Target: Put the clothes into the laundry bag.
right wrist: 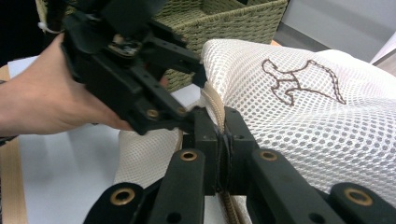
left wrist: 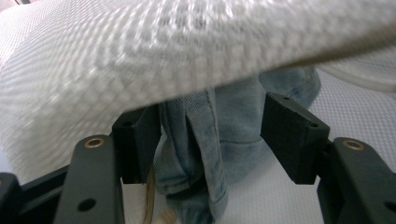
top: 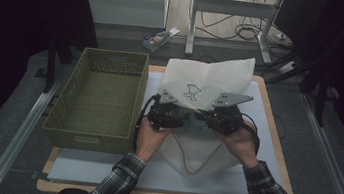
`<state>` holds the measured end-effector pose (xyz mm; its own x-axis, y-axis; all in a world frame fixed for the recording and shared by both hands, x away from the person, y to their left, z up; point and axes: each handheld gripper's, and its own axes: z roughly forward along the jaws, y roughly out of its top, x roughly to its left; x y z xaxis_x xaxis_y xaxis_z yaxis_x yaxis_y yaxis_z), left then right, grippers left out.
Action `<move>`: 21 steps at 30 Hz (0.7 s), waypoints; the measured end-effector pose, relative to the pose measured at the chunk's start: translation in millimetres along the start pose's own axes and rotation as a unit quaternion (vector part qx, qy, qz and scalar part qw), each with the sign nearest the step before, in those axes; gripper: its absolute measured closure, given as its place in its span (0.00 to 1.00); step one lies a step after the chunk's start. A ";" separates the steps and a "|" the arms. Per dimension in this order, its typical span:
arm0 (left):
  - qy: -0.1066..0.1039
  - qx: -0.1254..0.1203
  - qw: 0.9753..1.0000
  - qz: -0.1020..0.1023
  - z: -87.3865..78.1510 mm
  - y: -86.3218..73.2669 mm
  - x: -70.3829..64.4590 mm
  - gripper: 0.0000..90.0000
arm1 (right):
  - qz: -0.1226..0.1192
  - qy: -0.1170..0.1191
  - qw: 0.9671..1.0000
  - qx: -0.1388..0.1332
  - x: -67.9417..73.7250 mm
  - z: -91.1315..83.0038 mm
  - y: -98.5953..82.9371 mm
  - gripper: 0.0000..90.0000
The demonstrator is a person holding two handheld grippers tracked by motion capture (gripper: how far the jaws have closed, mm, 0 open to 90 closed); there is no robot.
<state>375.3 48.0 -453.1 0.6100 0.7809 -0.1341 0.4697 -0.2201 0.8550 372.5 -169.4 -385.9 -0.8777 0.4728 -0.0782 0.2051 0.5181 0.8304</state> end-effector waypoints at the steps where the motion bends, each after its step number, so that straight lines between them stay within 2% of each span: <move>1: -0.003 0.002 1.000 0.003 -2.2 -1.1 -0.7 0.41 | 0.000 0.000 1.000 -0.001 0.0 -0.7 0.1 0.95; 11: -0.019 0.004 1.000 0.019 -27.1 -14.0 -11.9 0.38 | 0.006 -0.002 1.000 -0.010 0.0 -3.9 2.1 0.95; 17: -0.018 -0.005 1.000 0.007 -41.2 -18.7 -7.2 0.36 | 0.007 -0.005 1.000 -0.016 1.4 -3.9 5.9 0.94; 21: -0.010 -0.012 1.000 -0.003 -39.1 -14.1 -3.3 0.35 | 0.008 -0.005 1.000 -0.022 1.5 -4.5 9.4 0.94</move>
<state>341.7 71.3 -445.1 0.6202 0.7701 -0.1491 0.4583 -0.2015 0.8657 371.1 -167.0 -375.7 -0.8701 0.4880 -0.0690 0.2004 0.4782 0.8551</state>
